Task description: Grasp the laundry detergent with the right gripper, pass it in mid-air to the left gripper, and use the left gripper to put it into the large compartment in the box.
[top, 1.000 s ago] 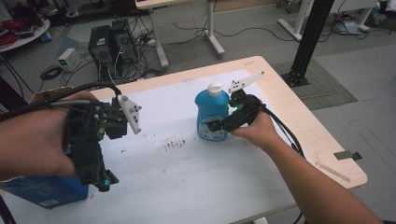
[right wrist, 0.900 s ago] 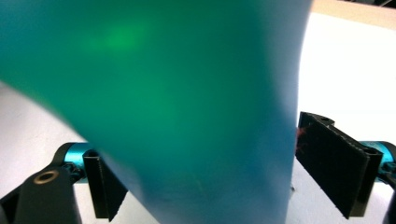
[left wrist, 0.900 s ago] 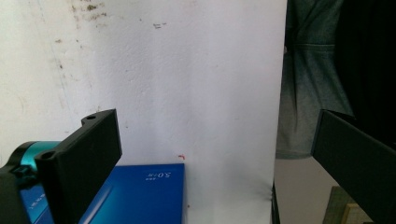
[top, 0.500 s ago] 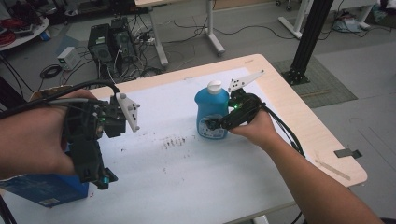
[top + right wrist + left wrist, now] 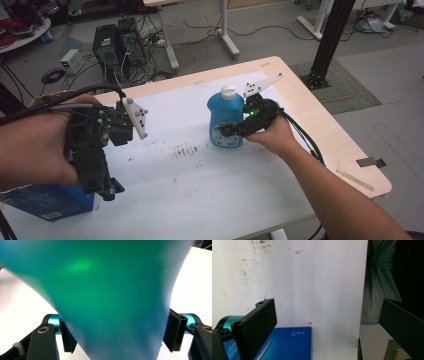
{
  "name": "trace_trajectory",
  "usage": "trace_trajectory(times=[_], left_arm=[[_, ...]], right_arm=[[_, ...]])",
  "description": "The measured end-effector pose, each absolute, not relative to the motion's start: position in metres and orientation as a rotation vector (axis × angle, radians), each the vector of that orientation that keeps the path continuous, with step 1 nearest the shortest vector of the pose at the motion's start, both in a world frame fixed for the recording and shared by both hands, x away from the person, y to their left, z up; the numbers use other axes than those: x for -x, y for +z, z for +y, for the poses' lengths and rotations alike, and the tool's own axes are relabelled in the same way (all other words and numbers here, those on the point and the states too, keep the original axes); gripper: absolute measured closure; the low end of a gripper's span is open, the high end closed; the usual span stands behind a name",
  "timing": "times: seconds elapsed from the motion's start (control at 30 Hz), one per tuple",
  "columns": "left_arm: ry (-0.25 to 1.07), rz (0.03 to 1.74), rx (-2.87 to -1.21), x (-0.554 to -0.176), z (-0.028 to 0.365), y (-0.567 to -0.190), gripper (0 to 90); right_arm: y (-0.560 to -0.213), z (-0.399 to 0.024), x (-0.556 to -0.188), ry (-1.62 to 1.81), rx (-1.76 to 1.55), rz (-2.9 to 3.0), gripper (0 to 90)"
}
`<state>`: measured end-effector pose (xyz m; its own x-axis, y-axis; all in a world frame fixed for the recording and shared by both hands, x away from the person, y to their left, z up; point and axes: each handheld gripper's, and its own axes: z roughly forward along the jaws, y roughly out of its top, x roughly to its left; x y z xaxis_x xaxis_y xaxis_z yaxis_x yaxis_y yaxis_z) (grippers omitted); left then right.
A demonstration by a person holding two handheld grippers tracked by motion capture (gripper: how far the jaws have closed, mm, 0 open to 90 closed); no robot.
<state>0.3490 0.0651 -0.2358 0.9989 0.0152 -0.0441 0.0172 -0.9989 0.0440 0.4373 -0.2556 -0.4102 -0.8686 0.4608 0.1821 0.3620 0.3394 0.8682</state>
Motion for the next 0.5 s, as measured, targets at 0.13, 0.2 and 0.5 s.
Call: trace_trajectory(times=[0.13,0.2,0.5], left_arm=[[-0.065,0.026,-3.096,-0.3494,0.0651,-0.2358,1.7],[-0.067,0.029,-3.097,-0.3496,0.0653,-0.2361,1.7],[-0.069,0.029,-3.099,-0.3511,0.0651,-0.2370,1.7]], right_arm=[[-0.4099,-0.2557,-0.4373,1.572,-0.760,2.485,31.2],[-0.4097,-0.2556,-0.4370,1.580,-0.752,2.482,32.6],[-0.4109,-0.2546,-0.4373,1.586,-0.727,2.476,35.2]])
